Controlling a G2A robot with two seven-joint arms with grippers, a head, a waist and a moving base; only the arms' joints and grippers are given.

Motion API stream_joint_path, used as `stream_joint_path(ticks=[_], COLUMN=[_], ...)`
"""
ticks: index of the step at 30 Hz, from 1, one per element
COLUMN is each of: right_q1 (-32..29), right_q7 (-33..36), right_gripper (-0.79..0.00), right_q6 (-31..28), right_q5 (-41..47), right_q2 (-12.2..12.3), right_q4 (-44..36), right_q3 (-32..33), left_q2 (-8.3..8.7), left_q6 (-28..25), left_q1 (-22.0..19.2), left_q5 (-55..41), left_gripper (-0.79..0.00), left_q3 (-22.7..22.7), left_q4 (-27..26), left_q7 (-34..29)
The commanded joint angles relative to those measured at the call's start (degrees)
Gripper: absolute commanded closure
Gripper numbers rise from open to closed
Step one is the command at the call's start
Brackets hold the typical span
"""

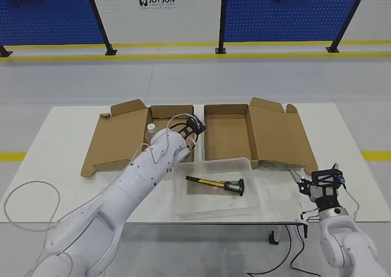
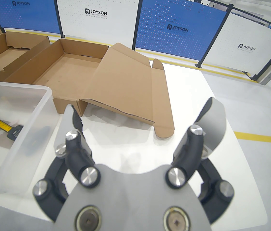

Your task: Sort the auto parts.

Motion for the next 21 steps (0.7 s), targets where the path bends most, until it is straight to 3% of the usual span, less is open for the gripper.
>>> stream_joint_path(ticks=[1, 3, 7, 13, 14, 17, 21], right_q1=[0.0, 0.0, 0.0, 0.0, 0.0, 0.0, 0.0], right_q7=[0.0, 0.0, 0.0, 0.0, 0.0, 0.0, 0.0], right_gripper=[-0.785, -0.785, -0.785, -0.785, -0.785, -0.785, -0.785], right_q6=[0.0, 0.0, 0.0, 0.0, 0.0, 0.0, 0.0], right_q5=[0.0, 0.0, 0.0, 0.0, 0.0, 0.0, 0.0], right_q2=[0.0, 0.0, 0.0, 0.0, 0.0, 0.0, 0.0], right_q4=[0.0, 0.0, 0.0, 0.0, 0.0, 0.0, 0.0], right_q3=[0.0, 0.0, 0.0, 0.0, 0.0, 0.0, 0.0], left_q2=[0.01, 0.22, 1.57, 5.52, 6.21, 8.20, 10.06], left_q6=[-0.1, -0.1, 0.4, 2.0, 2.0, 1.2, 0.8], left_q1=[0.2, 0.3, 1.7, 8.9, 10.8, 17.1, 25.3], left_q5=[-0.6, -1.4, -1.3, 3.0, 3.5, 5.2, 7.9], left_gripper=[-0.185, -0.246, -0.243, -0.348, -0.388, -0.757, -0.785], left_q3=[-0.7, -1.9, -5.2, -13.7, -15.6, -21.3, -27.6], left_q4=[-0.9, -2.9, -9.5, -27.3, -31.1, -42.0, -54.0], left_q7=[0.4, 0.6, 0.3, -2.9, -3.4, -4.7, -5.3])
